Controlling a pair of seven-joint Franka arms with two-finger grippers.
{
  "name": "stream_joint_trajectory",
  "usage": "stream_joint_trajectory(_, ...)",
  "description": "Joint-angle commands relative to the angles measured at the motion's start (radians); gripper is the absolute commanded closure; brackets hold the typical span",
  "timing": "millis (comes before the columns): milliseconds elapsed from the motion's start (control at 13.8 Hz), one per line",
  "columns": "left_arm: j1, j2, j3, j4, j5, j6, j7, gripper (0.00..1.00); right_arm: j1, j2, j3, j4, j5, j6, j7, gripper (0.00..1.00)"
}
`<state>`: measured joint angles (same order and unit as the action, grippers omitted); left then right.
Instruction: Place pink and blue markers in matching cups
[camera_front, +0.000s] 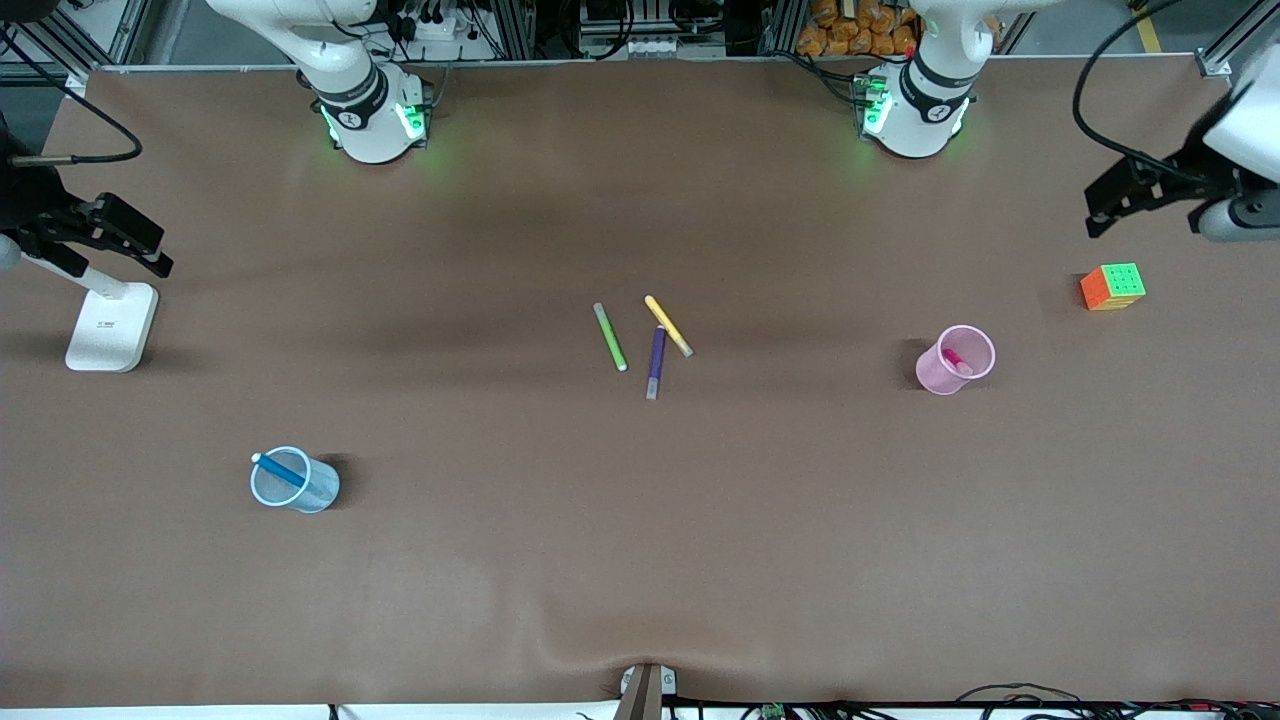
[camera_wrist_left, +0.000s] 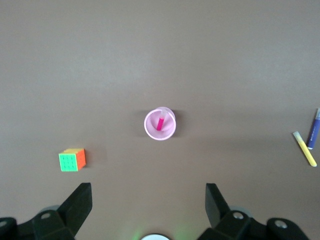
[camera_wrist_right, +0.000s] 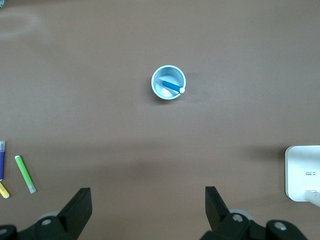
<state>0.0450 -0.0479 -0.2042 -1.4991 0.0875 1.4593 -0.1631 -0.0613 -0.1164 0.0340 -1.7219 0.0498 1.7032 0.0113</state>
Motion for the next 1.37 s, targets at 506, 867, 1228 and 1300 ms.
stream_joint_trajectory(506,-0.111,-0.121,0.181,-0.202,-0.087,0.122,-0.018,0.0,-0.014,0.012,0.009,0.022,0.002,-0.019,0.001,0.0)
stream_joint_trajectory(867,-0.119,-0.113,0.184,-0.207,-0.087,0.119,-0.016,0.0,-0.017,0.012,0.009,0.024,0.002,-0.019,-0.005,0.0)
stream_joint_trajectory(1228,-0.123,-0.121,0.186,-0.207,-0.084,0.101,-0.007,0.0,-0.017,0.012,0.009,0.022,0.002,-0.019,-0.005,0.0)
stream_joint_trajectory(1300,-0.122,-0.121,0.186,-0.207,-0.084,0.096,-0.006,0.0,-0.018,0.012,0.009,0.024,0.002,-0.017,-0.005,0.0)
